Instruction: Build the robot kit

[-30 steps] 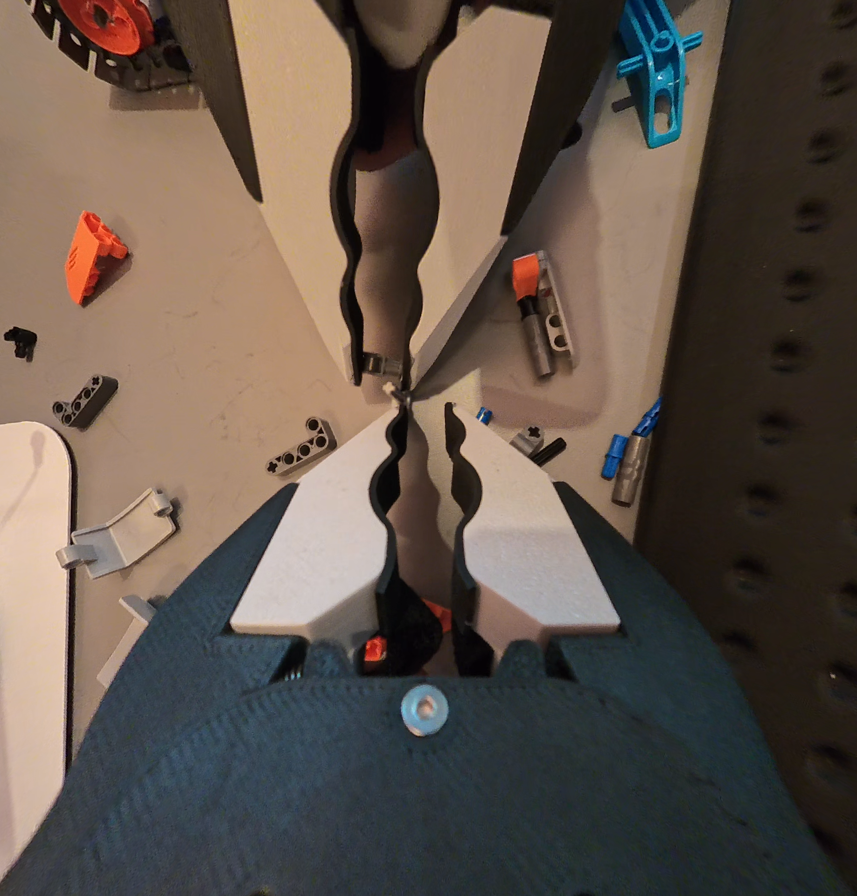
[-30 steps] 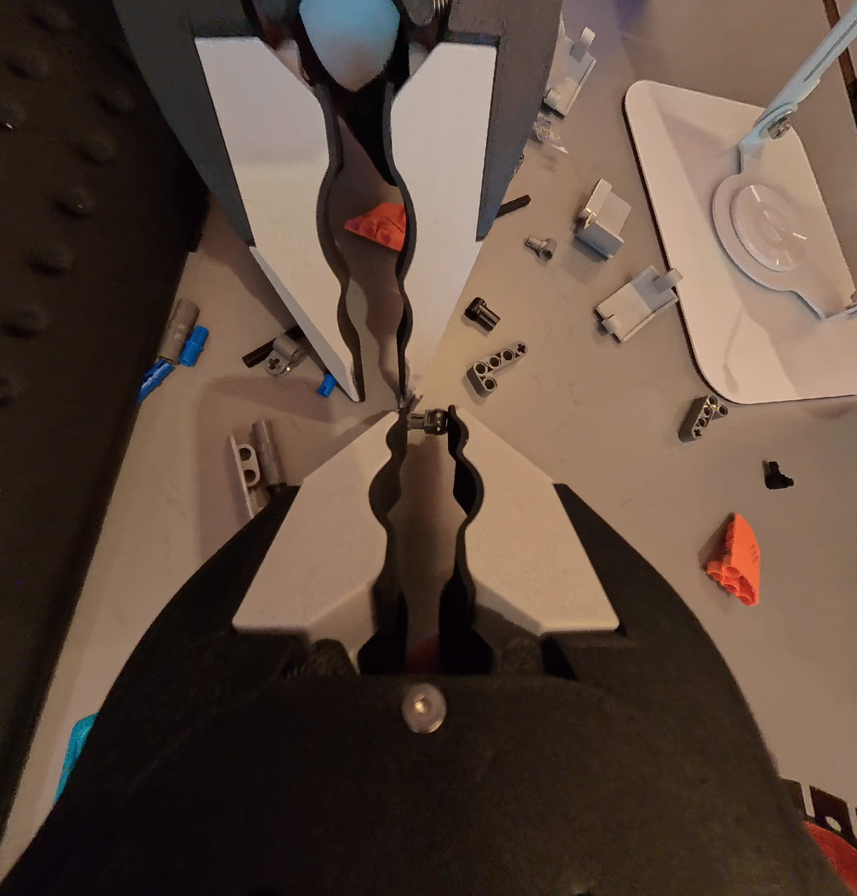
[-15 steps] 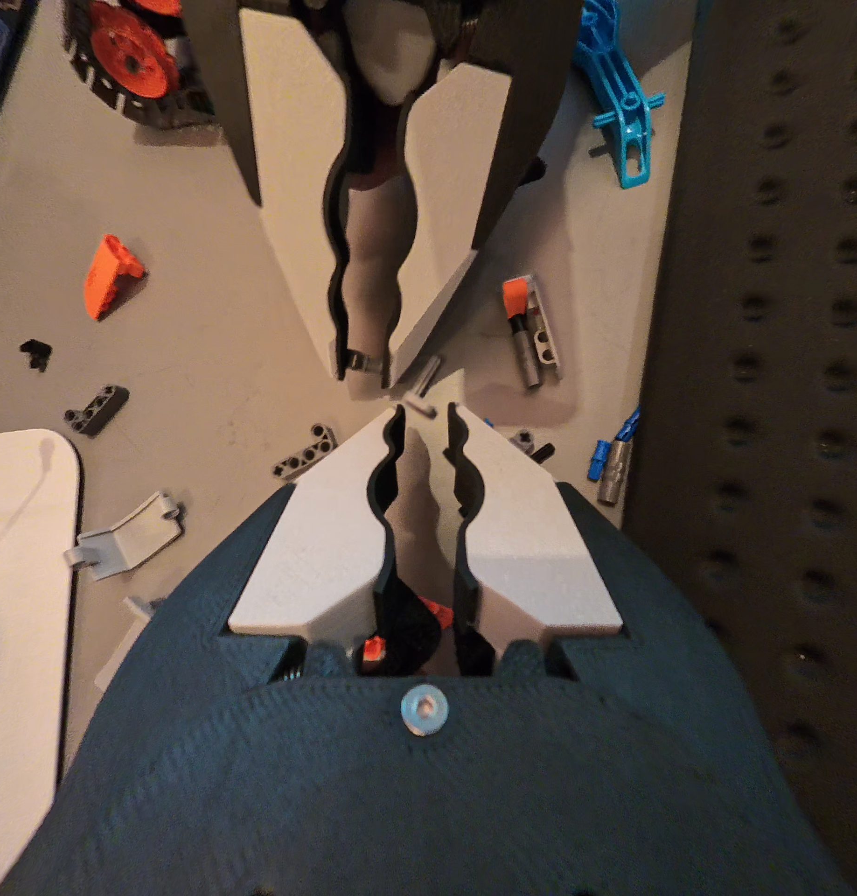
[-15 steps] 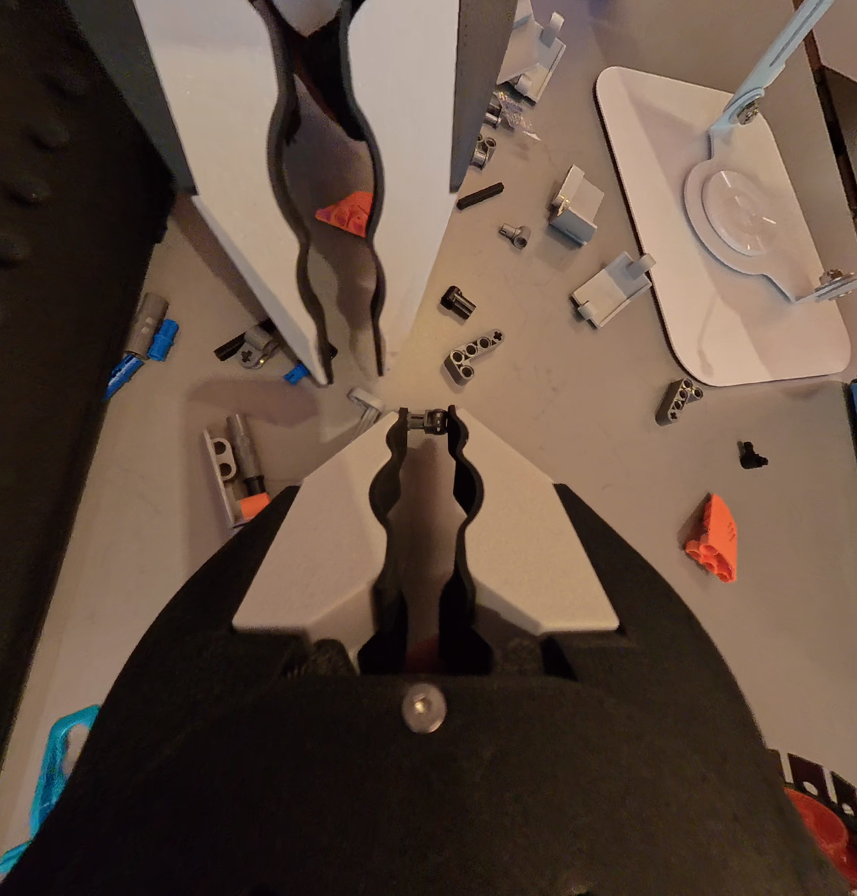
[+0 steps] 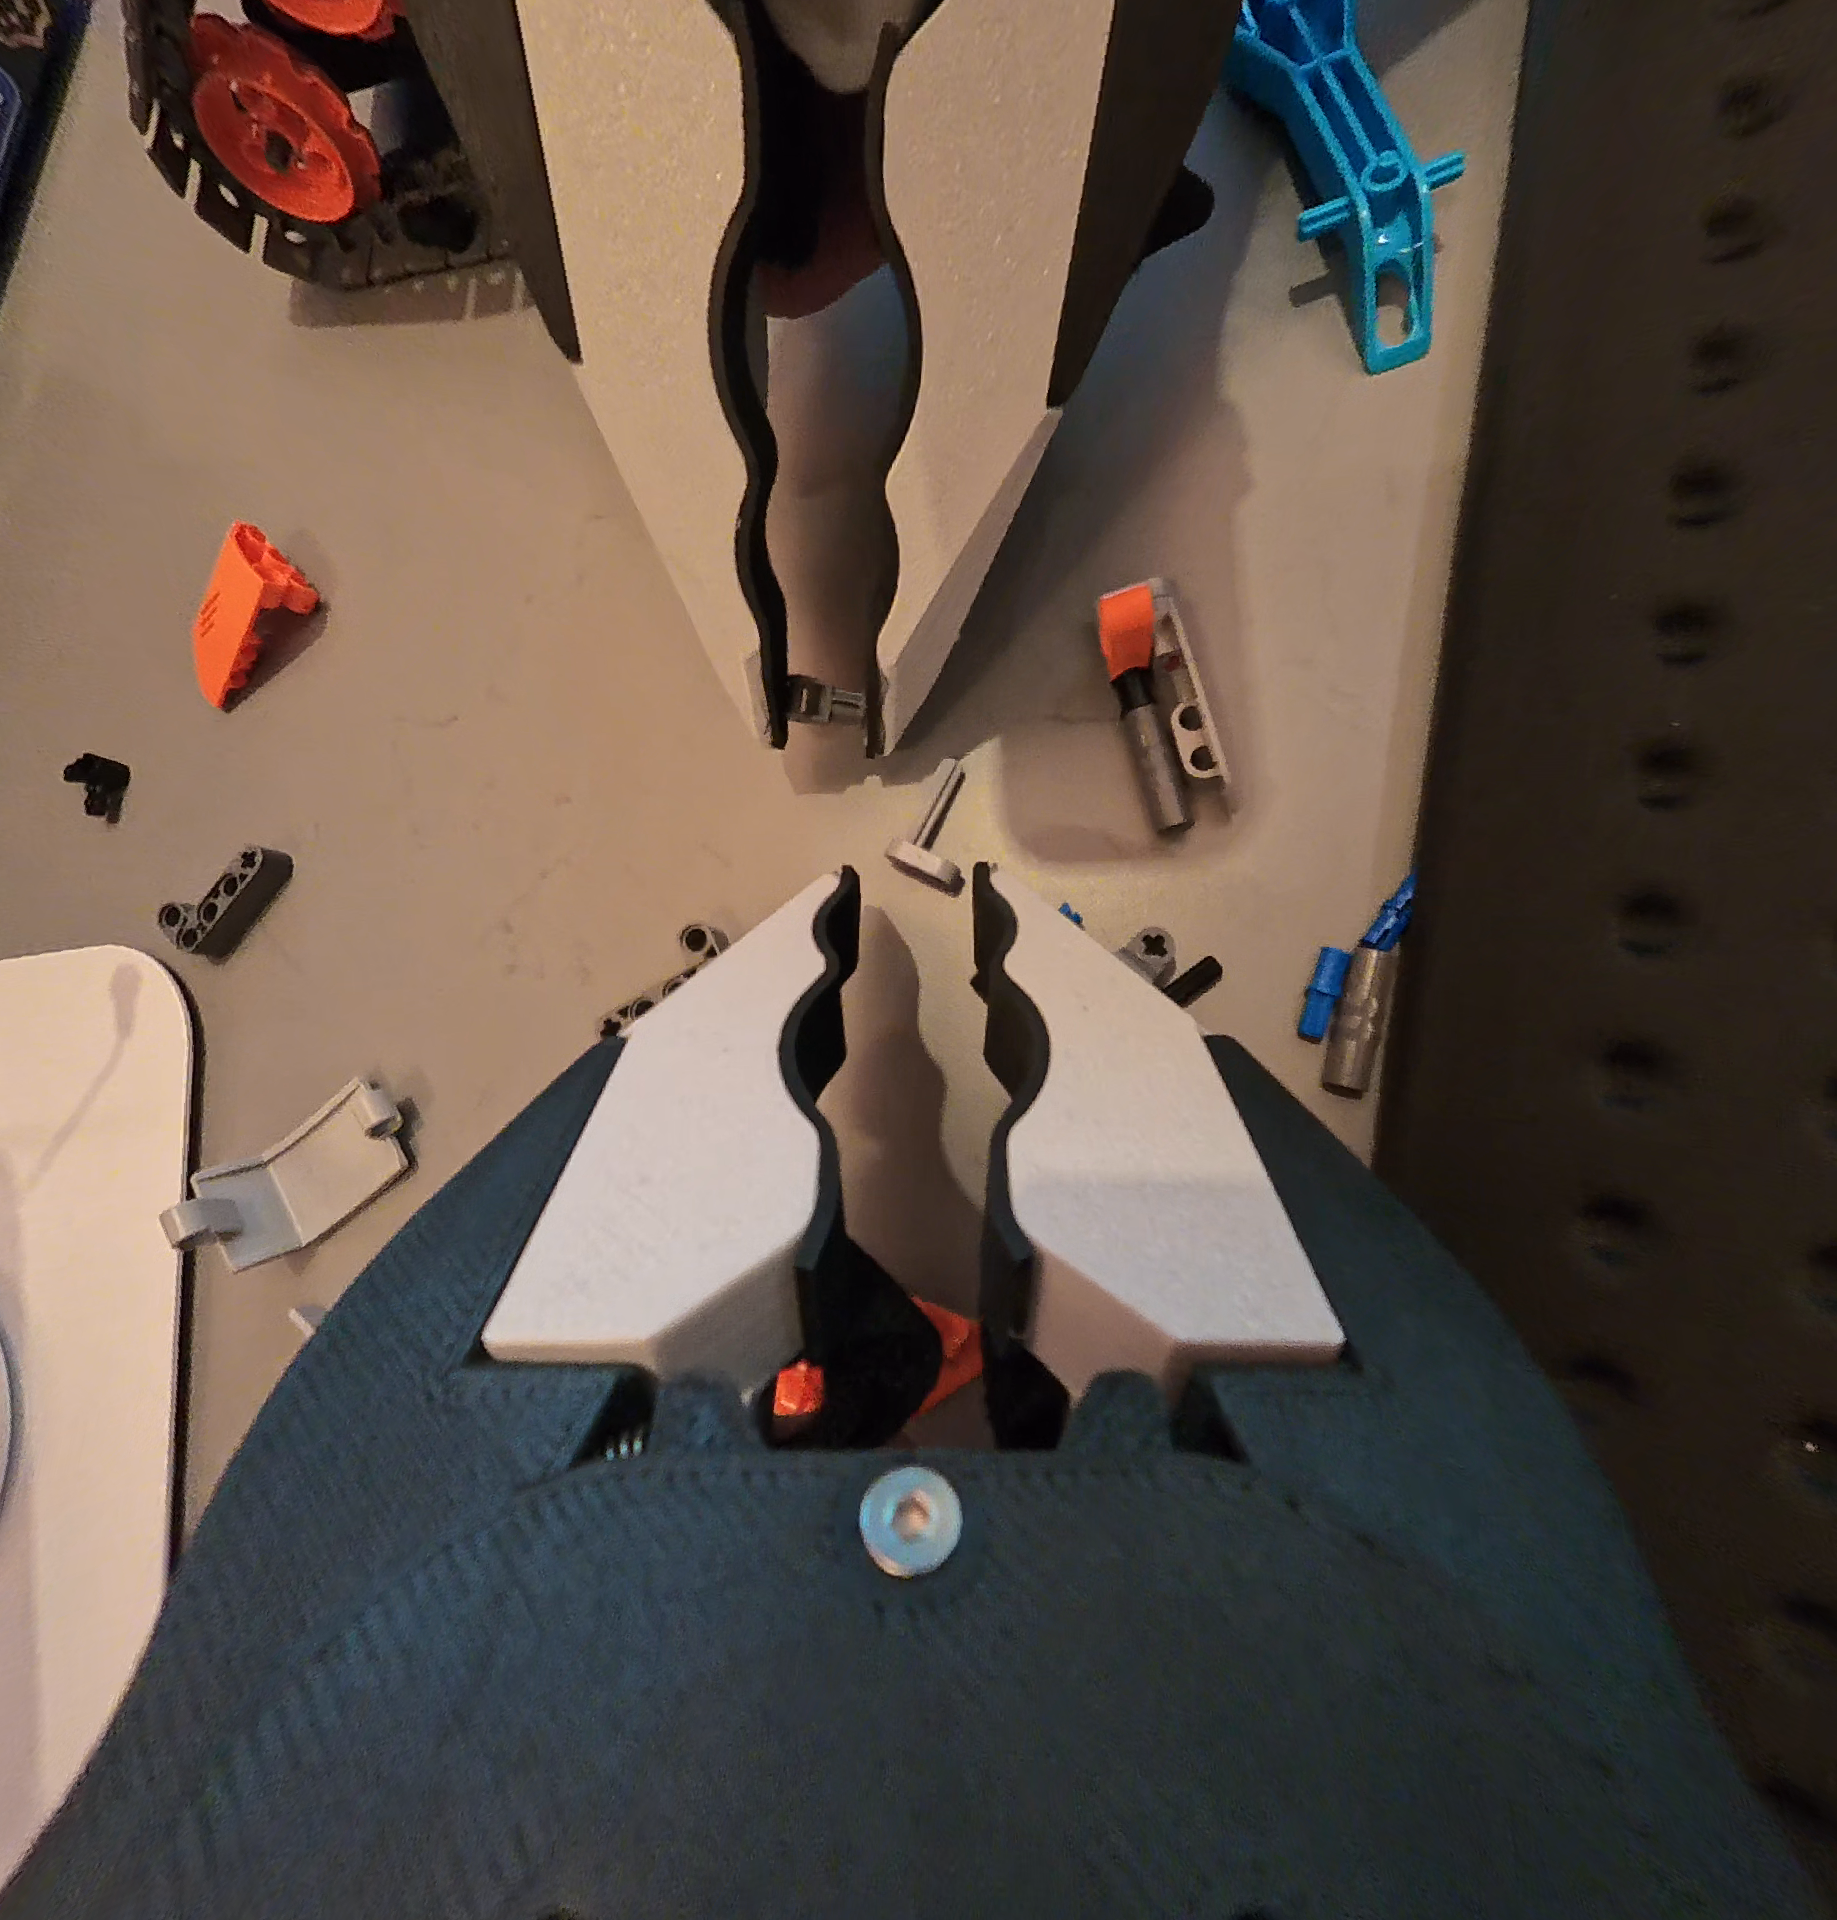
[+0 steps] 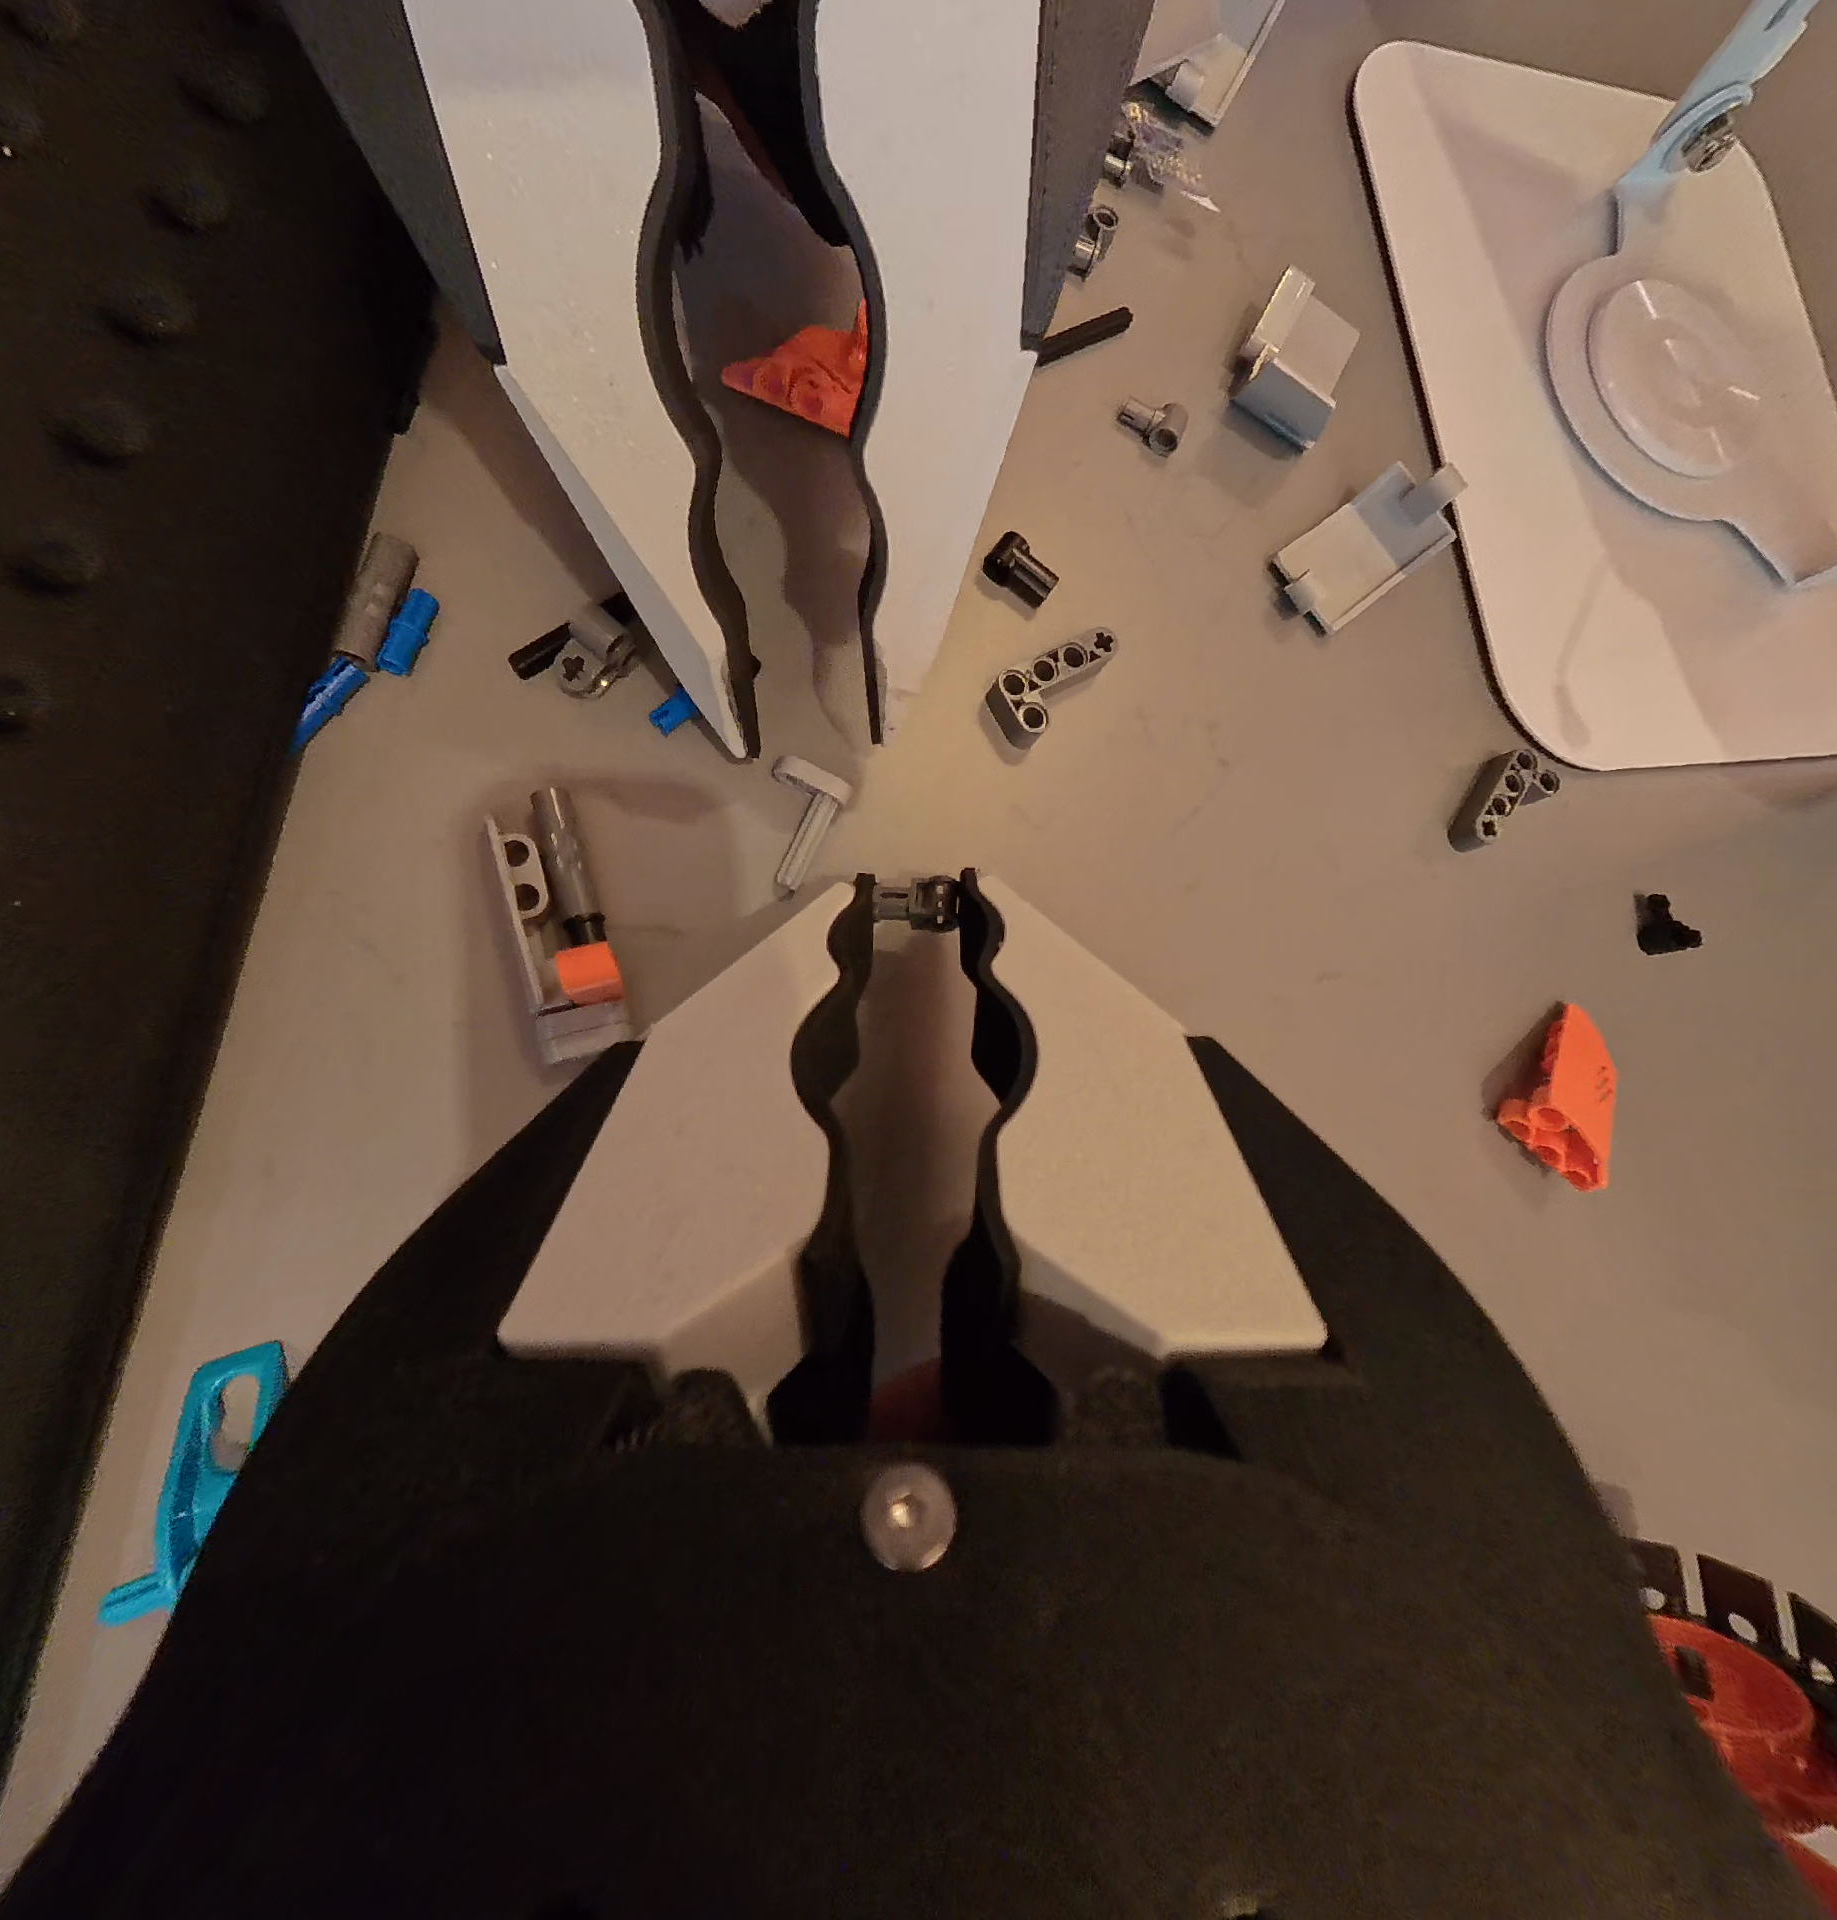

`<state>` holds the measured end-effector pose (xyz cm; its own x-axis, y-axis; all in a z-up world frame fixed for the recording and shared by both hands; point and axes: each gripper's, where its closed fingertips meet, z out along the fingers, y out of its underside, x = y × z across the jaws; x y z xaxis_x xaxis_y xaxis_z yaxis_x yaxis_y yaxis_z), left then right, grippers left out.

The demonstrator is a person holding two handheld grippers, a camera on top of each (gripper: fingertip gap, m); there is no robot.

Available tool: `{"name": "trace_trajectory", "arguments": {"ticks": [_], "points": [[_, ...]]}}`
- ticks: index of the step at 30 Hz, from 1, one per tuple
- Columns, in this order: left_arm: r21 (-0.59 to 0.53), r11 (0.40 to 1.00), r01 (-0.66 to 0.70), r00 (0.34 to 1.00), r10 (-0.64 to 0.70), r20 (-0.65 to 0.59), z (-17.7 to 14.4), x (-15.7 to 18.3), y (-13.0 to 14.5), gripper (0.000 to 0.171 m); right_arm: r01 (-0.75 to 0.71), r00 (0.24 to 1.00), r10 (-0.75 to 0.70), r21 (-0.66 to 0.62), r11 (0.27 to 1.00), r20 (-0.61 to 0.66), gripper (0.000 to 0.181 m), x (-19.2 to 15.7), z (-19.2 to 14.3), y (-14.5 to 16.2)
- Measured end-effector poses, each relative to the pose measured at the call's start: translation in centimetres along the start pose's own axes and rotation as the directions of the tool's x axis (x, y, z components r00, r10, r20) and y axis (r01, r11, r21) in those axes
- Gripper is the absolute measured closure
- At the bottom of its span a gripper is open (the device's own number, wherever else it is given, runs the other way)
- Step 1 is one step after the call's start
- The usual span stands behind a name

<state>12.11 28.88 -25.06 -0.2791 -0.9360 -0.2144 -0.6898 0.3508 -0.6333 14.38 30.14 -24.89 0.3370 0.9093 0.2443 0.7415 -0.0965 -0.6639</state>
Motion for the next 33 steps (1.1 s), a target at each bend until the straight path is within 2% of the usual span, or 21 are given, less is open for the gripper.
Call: {"name": "trace_trajectory", "arguments": {"ticks": [6,13,33], "points": [[-0.017,0.999,-0.036,0.999,0.035,-0.036,0.34,0.54,0.43,0.155,-0.004,1.000,0.004,0.008,1.000,0.003,0.168,0.02,0.03,-0.02],[-0.019,0.999,-0.046,0.999,0.045,-0.029,0.56,0.75,0.36,0.168,-0.006,1.000,0.006,0.011,1.000,0.005,0.168,0.01,0.09,0.01],[-0.035,0.999,-0.034,0.999,0.034,0.003,0.46,0.31,0.64,0.171,-0.006,1.000,0.007,0.024,1.000,-0.020,0.168,0.59,-0.36,-0.12]]}}
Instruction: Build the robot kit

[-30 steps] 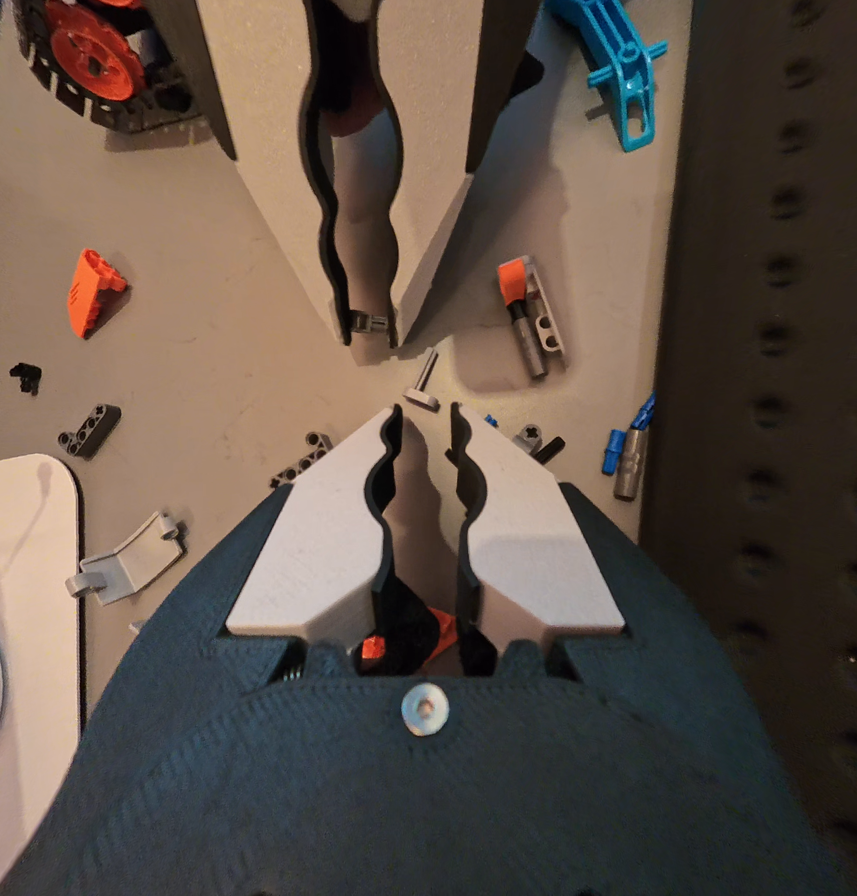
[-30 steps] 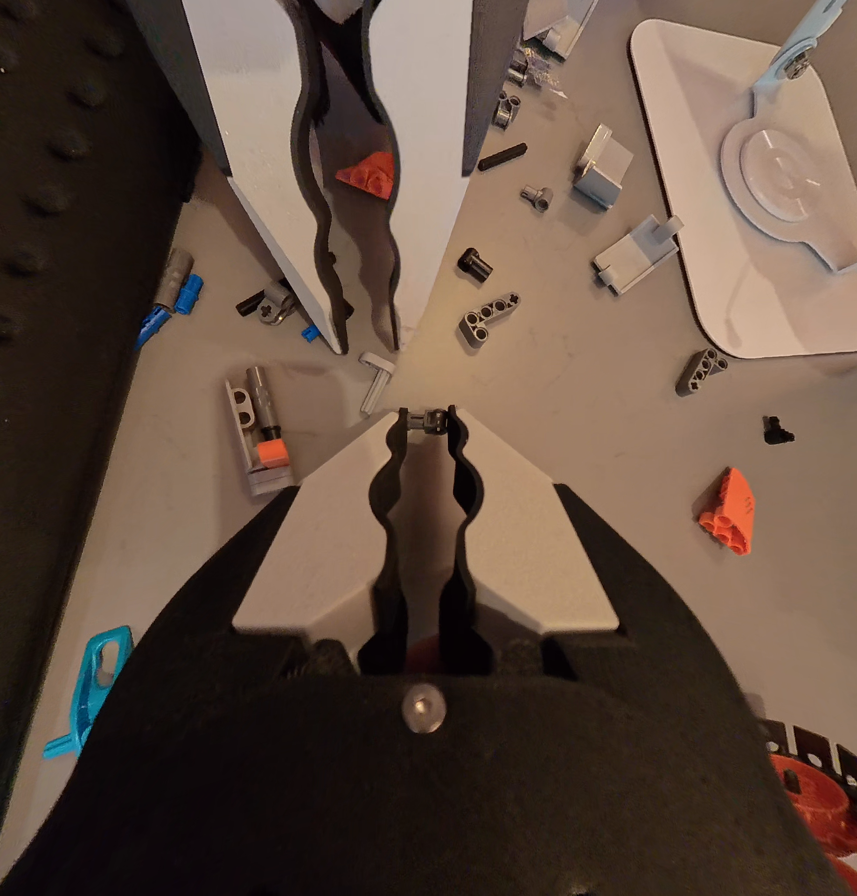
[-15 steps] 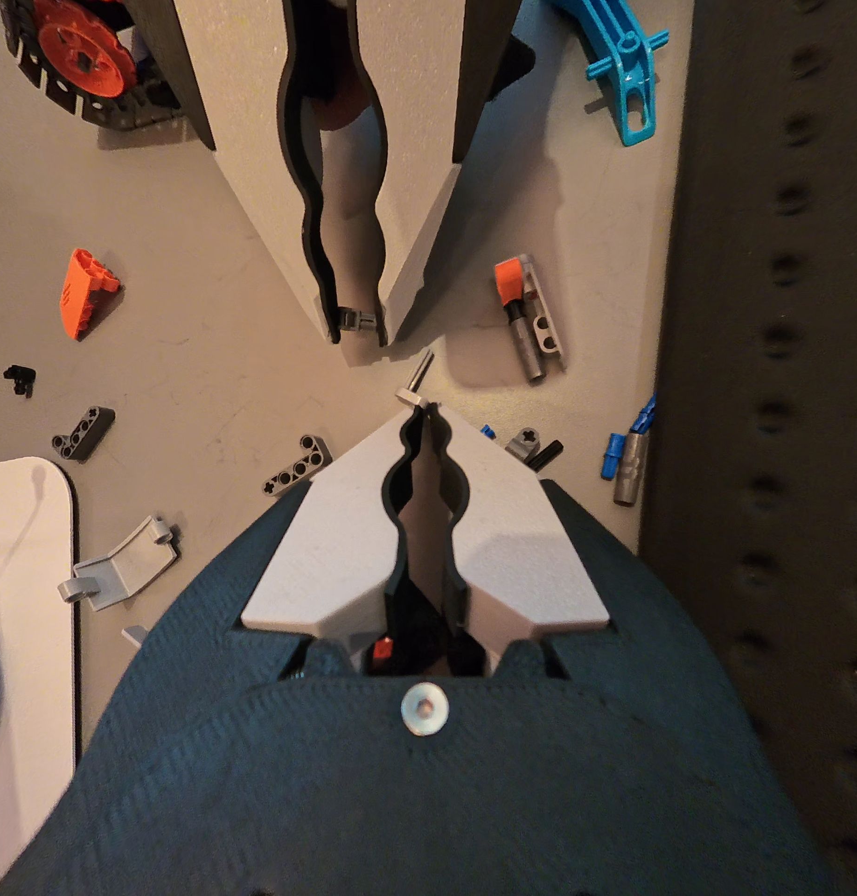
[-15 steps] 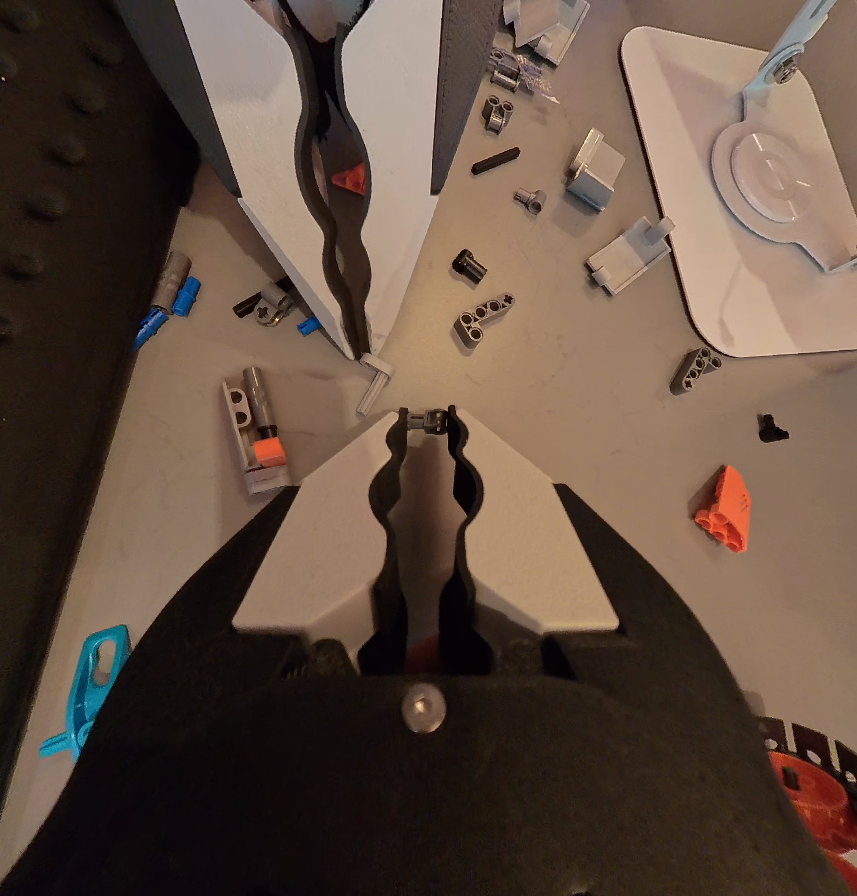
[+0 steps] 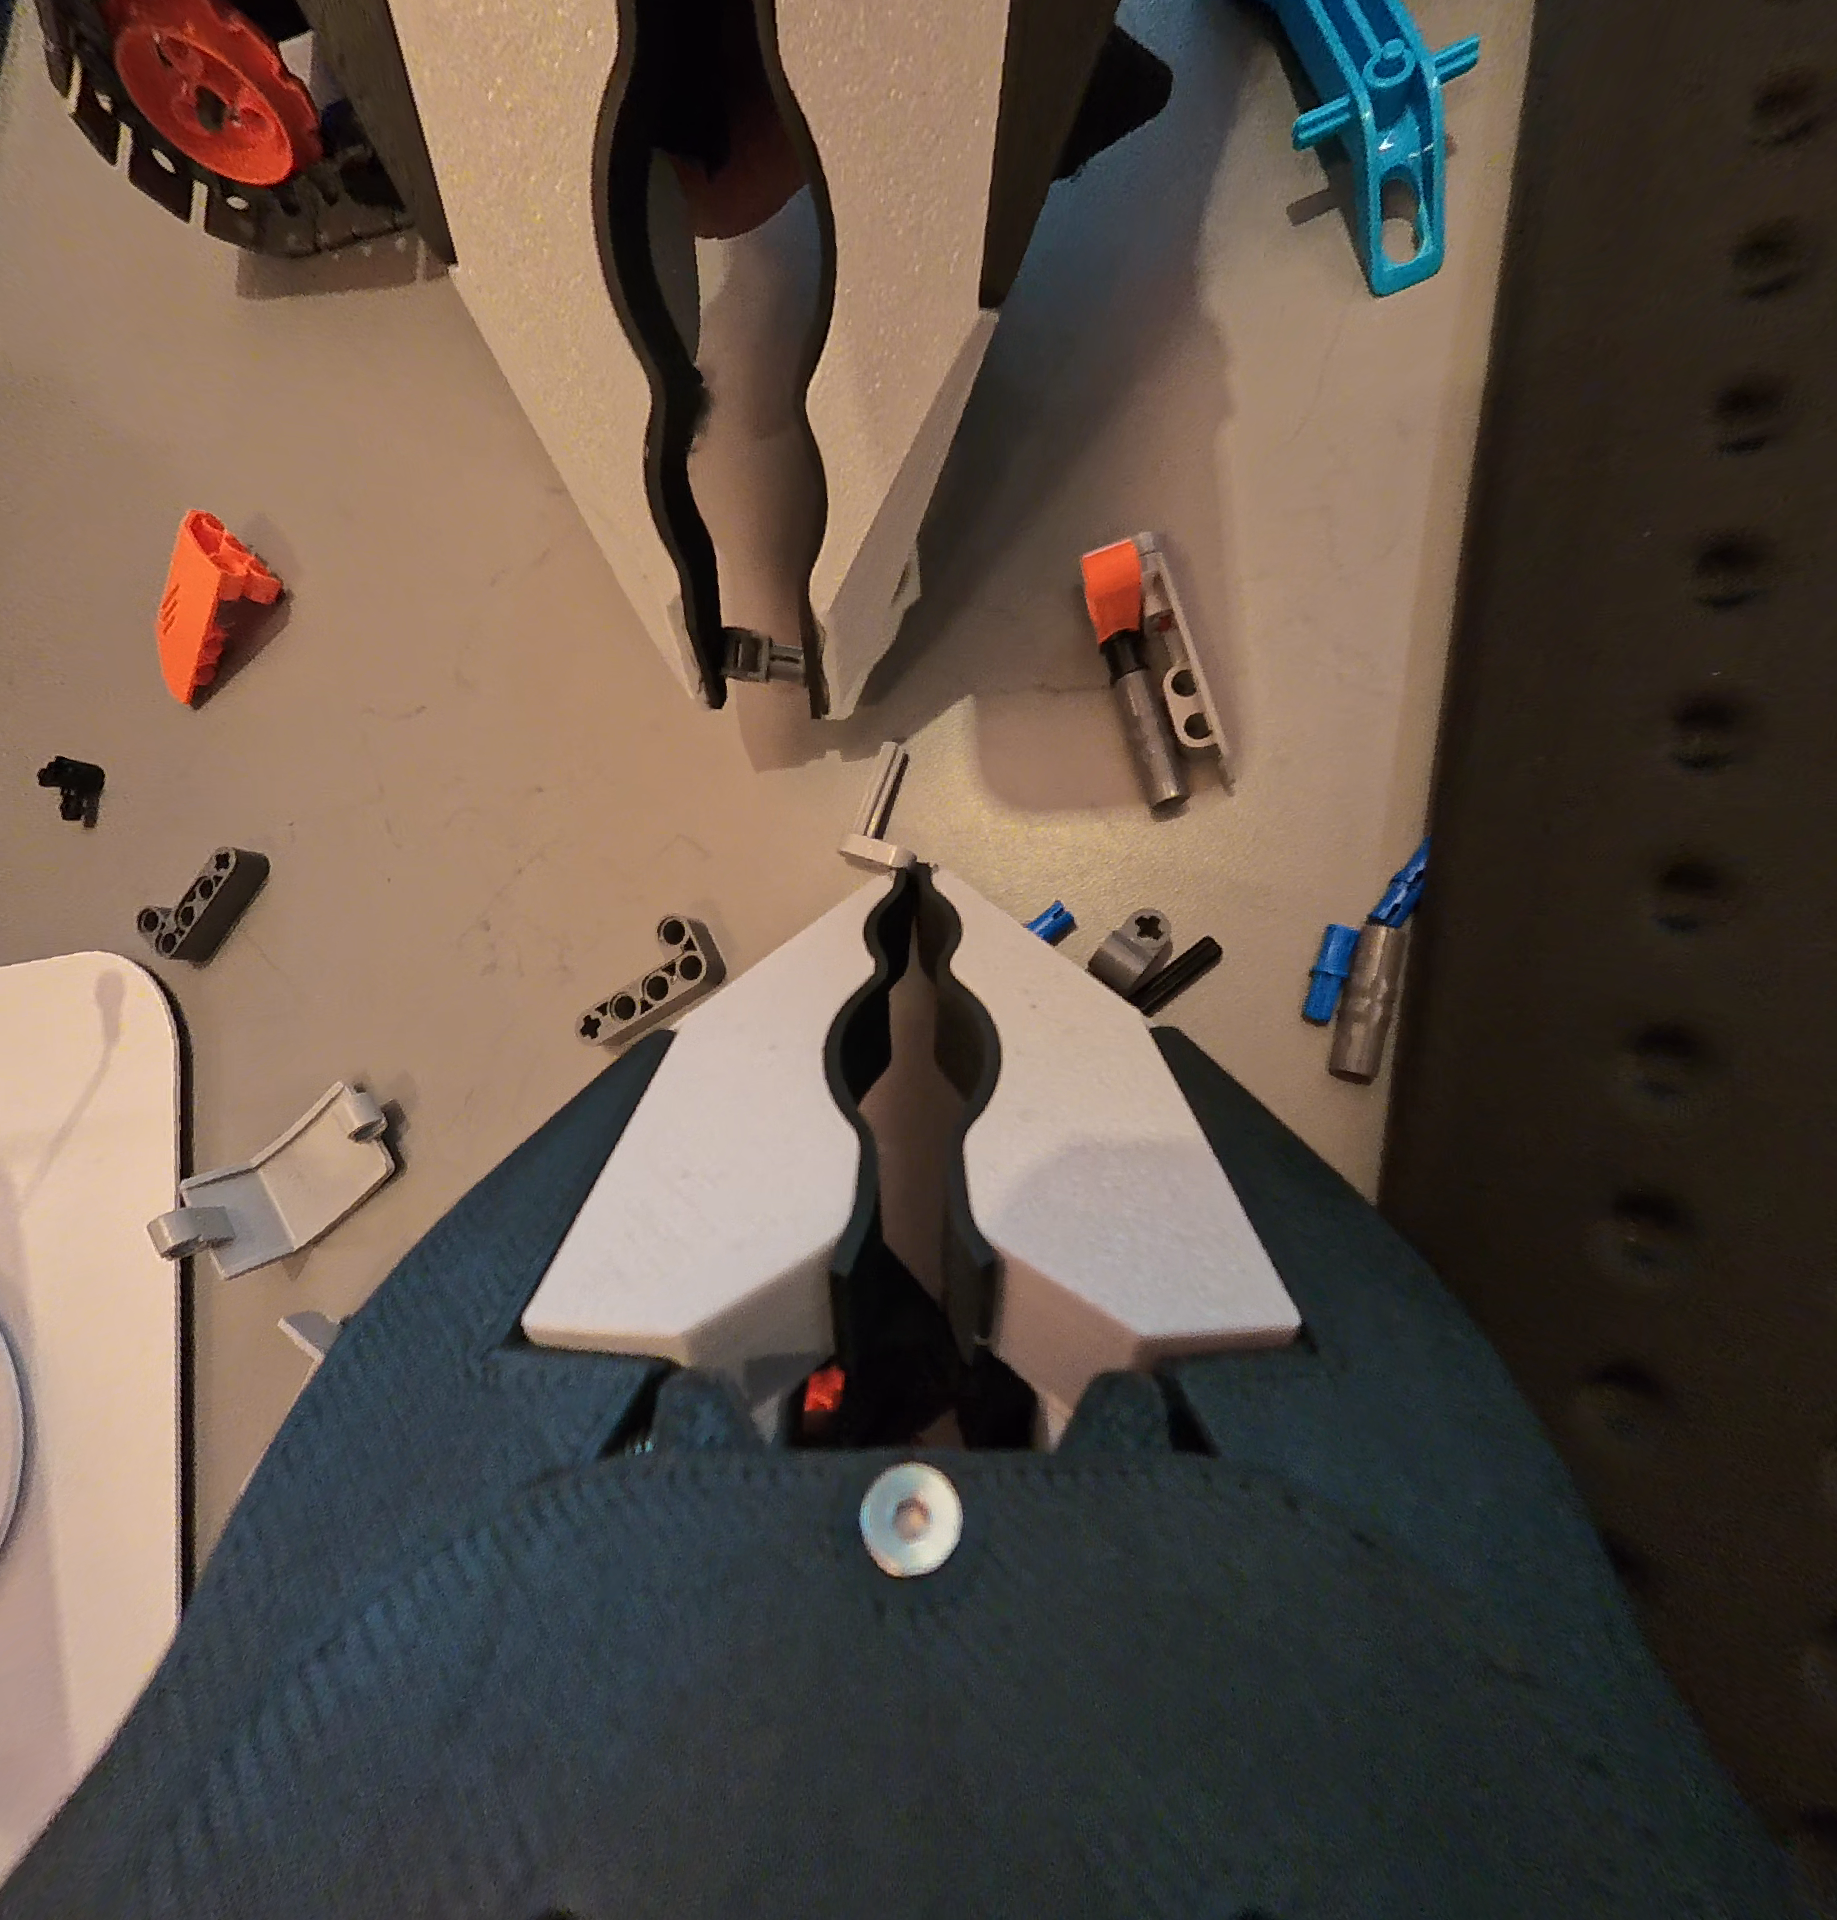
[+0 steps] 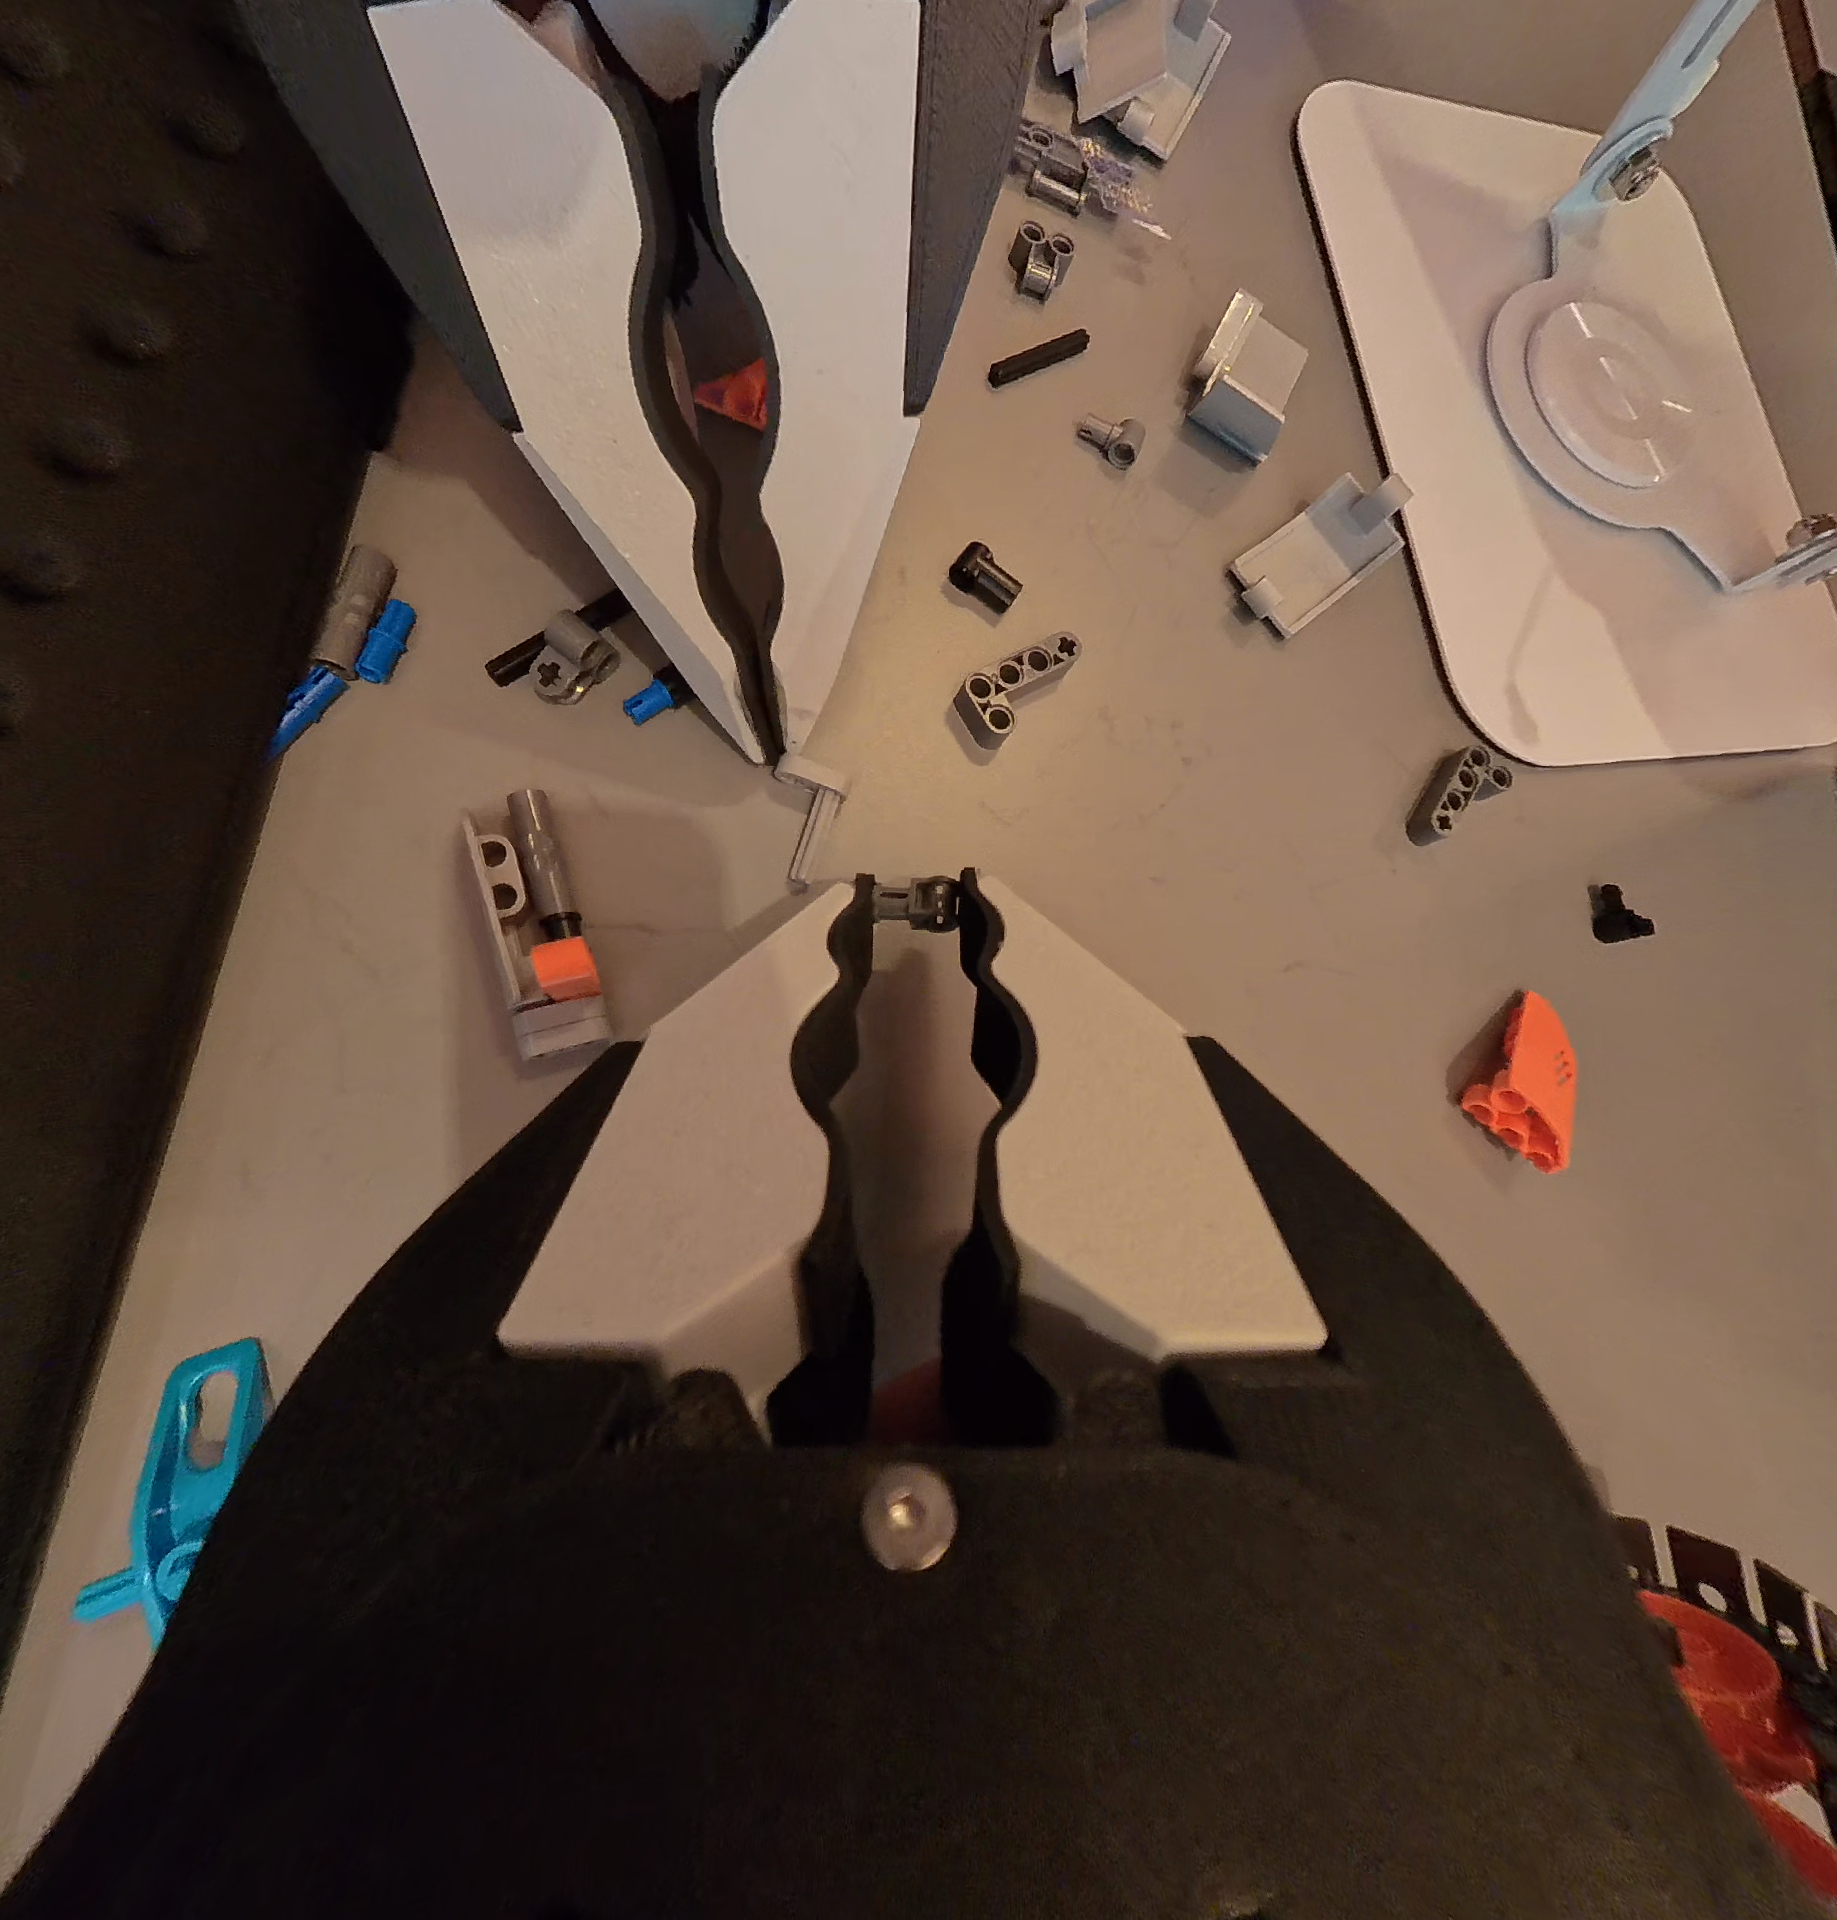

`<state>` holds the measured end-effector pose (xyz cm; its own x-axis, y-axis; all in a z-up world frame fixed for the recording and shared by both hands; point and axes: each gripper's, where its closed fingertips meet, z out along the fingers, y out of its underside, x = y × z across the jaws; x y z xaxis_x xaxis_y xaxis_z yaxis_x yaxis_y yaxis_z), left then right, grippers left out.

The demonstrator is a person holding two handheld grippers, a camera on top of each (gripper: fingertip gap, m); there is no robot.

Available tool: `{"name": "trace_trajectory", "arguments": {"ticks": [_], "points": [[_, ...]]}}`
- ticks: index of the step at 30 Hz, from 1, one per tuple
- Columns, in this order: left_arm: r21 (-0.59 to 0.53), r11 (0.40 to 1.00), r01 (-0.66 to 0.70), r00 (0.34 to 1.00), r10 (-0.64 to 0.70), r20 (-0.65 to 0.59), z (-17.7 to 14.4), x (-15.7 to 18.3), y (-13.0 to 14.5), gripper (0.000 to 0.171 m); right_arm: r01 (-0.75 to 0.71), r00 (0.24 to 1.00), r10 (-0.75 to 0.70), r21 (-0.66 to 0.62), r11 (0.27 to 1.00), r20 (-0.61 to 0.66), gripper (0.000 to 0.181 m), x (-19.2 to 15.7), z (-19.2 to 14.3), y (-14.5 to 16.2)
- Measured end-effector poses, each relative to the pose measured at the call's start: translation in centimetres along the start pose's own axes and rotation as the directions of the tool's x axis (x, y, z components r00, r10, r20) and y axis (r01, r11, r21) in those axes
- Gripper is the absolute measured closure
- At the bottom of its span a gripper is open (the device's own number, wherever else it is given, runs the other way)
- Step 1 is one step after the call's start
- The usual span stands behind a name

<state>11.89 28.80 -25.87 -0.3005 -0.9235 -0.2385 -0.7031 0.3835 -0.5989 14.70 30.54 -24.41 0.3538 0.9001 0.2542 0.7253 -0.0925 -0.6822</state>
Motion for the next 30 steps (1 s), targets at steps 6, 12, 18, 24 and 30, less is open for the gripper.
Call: {"name": "trace_trajectory", "arguments": {"ticks": [6,12,18,24,30], "points": [[-0.001,1.000,0.003,1.000,-0.003,0.010,-0.07,-0.17,0.03,0.171,0.001,1.000,-0.001,0.001,1.000,-0.005,0.168,0.12,-0.10,0.00],[0.006,1.000,0.007,1.000,-0.007,0.011,-0.20,-0.25,-0.05,0.171,0.000,1.000,0.000,0.002,1.000,-0.007,0.168,0.15,-0.19,-0.04],[0.020,1.000,0.017,1.000,-0.017,0.009,-0.61,-0.41,-0.13,0.169,-0.004,1.000,0.004,0.007,1.000,-0.019,0.168,0.45,-0.64,-0.06],[0.024,1.000,0.012,1.000,-0.012,-0.013,-0.56,-0.13,-0.18,0.160,-0.004,1.000,0.004,0.005,1.000,-0.014,0.168,0.41,-0.87,0.02],[0.016,1.000,0.011,1.000,-0.011,-0.005,-0.24,-0.38,-0.30,0.155,-0.009,0.999,0.010,-0.014,1.000,0.034,0.168,-0.42,-0.52,0.43]]}}
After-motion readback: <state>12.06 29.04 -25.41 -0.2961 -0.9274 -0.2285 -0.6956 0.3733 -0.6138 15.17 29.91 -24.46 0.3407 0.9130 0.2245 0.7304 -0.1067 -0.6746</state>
